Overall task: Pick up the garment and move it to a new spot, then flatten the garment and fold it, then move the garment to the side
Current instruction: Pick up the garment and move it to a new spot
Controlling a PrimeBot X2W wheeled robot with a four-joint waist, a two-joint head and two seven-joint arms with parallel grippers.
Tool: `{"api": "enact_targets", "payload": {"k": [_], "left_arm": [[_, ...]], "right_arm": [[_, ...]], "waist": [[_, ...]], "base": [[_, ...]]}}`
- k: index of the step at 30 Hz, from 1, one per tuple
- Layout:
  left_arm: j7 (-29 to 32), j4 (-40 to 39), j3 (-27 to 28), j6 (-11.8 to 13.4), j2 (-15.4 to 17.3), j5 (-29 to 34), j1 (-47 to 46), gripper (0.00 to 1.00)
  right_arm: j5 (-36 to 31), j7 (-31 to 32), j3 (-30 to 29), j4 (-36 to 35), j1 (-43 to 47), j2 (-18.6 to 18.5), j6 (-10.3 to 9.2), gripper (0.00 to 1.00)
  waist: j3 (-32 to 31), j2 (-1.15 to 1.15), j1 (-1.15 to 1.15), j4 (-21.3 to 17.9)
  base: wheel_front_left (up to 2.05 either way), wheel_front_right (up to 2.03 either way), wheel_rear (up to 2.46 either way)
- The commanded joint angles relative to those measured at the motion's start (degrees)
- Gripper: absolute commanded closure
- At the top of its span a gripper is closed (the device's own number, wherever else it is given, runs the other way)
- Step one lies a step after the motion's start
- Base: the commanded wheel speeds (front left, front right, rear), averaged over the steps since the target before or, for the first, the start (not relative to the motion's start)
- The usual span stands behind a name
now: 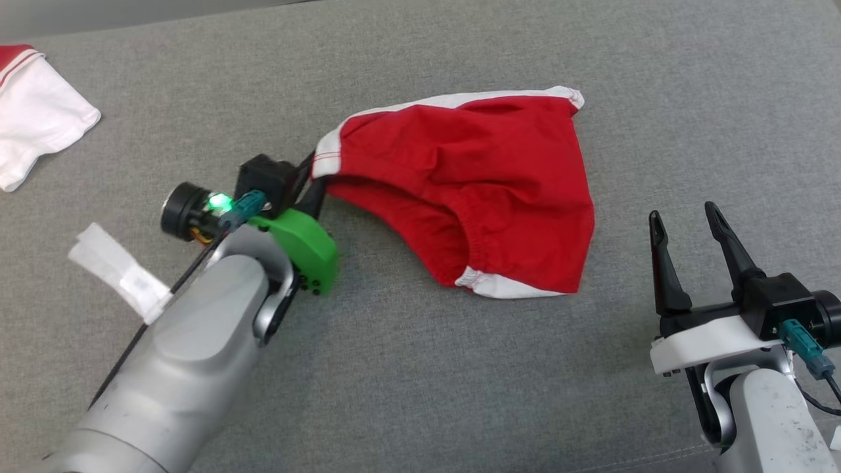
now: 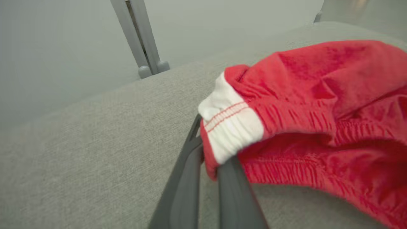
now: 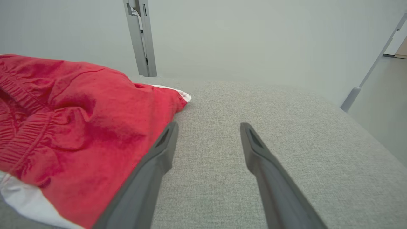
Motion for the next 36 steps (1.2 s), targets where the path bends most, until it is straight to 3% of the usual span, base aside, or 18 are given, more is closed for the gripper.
{"api": "enact_targets", "payload": {"k": [1,7,8,10,11,12,26,36], "left_arm": [[-0.41,0.91,0.88,-0.07,0.92,-0.6,1.14,1.0],[-0.49,1.67,5.49,0.08,2.97,0.15,3.93,1.0],[-0.5,1.25,6.35,-0.17,3.08,0.59,4.49,0.95],[-0.5,0.23,8.08,-0.32,2.93,1.31,5.49,0.54],[-0.51,-0.34,8.87,-0.46,2.82,1.7,5.95,0.13],[-0.51,-1.14,9.98,-0.48,2.69,2.17,6.51,0.0],[-0.52,-15.12,24.47,-1.69,1.41,10.28,19.66,0.0],[-0.46,-27.31,36.35,-3.4,-3.63,14.76,34.98,0.0]], "right_arm": [[-0.32,-0.04,-0.32,-0.12,-0.37,-0.2,-0.06,0.0],[-1.25,-0.04,-0.7,0.19,-0.92,-0.2,-0.06,0.0],[-1.33,-0.04,-0.63,0.23,-0.97,-0.2,-0.06,0.0],[-1.47,-0.04,-0.46,0.31,-1.03,-0.2,-0.06,0.0],[-1.51,-0.04,-0.39,0.33,-1.1,-0.2,-0.06,0.0],[-1.56,-0.04,-0.31,0.35,-1.18,-0.2,-0.06,0.0],[-1.32,-0.04,-0.68,0.87,0.75,-0.19,-0.06,0.0],[-0.99,-0.04,-0.15,1.2,2.59,-0.2,-0.06,0.0]], "waist": [[1.04,0.0,0.0,0.8],[1.91,0.0,0.0,1.82],[1.92,0.0,0.0,1.92],[1.84,0.0,0.0,2.01],[1.78,0.0,0.0,2.02],[1.69,0.0,0.0,2.02],[-2.48,0.0,0.0,2.61],[-8.68,0.0,0.0,2.51]], "base": [[0.0,0.0,0.0],[0.0,0.0,0.0],[0.0,0.0,0.0],[0.0,0.0,0.0],[0.0,0.0,0.0],[0.0,0.0,0.0],[0.0,0.0,0.0],[0.0,0.0,0.0]]}}
